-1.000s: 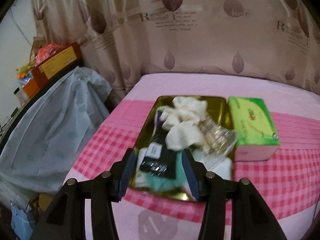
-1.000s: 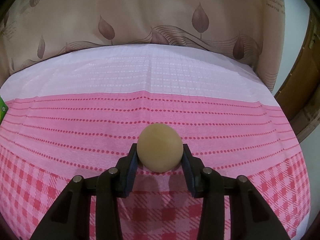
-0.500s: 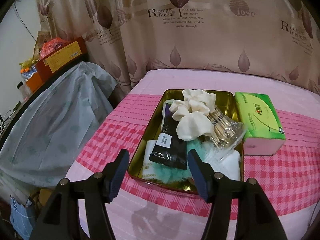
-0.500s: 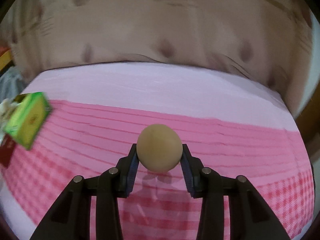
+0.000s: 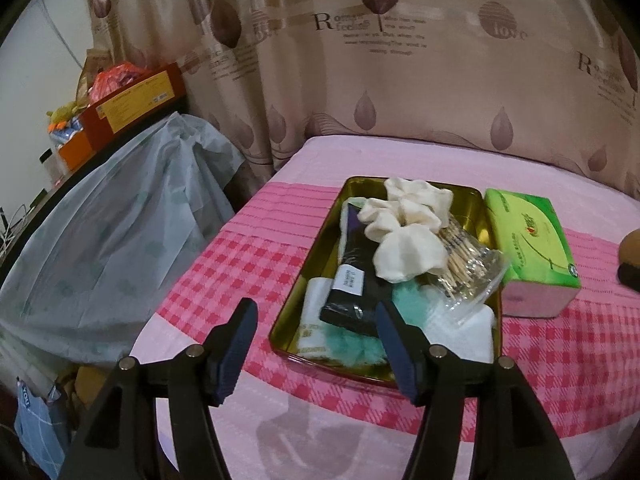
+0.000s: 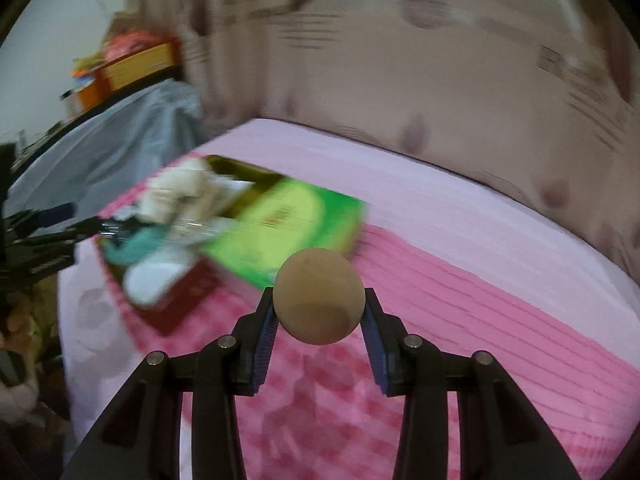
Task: Organize soft objects
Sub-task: 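Lower the tan sponge into the gold tin and open the right gripper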
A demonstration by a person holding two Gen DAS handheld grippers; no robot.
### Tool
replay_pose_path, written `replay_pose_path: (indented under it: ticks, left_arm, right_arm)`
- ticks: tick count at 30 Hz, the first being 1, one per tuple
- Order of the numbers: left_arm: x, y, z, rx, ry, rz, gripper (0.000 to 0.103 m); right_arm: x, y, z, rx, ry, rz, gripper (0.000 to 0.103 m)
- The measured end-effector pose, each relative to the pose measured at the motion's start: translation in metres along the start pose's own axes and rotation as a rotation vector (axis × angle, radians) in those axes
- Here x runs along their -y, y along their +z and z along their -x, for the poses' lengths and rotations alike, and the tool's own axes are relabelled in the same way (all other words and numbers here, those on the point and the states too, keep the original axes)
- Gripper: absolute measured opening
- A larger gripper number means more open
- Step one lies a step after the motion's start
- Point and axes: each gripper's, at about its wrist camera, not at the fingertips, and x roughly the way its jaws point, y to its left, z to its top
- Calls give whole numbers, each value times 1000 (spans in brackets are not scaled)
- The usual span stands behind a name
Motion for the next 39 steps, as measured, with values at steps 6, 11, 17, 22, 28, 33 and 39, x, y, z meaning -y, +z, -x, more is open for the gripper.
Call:
replay_pose_path:
  ticks: [6,11,17,22,28,33,39]
  left_arm:
    - [-16,3,0,2,44,47,63]
    - [-31,5,-1,4,62,85,63]
    - [-42,6,-4,-8,65,131,63]
    - [-42,6,-4,-10,62,128,63]
    - [-42,5,-4,-6,61,131,63]
    - [-42,5,-5,-11,53,131,63]
    - [-38,4,-7,-15,41,121,63]
  right_arm:
    - [-58,19,-16,-2,104,55,38]
    - [-95,31,-38,-16,159,93,38]
    - [-120,35,-64,-53,181,117,38]
    - [-125,39,-82,-69,161,134,38]
    - [-125,50,-103,-63,97,144,38]
    - [-127,51,-111,-58,76,134,40]
    - [-127,49,-98,-33,71,94,57]
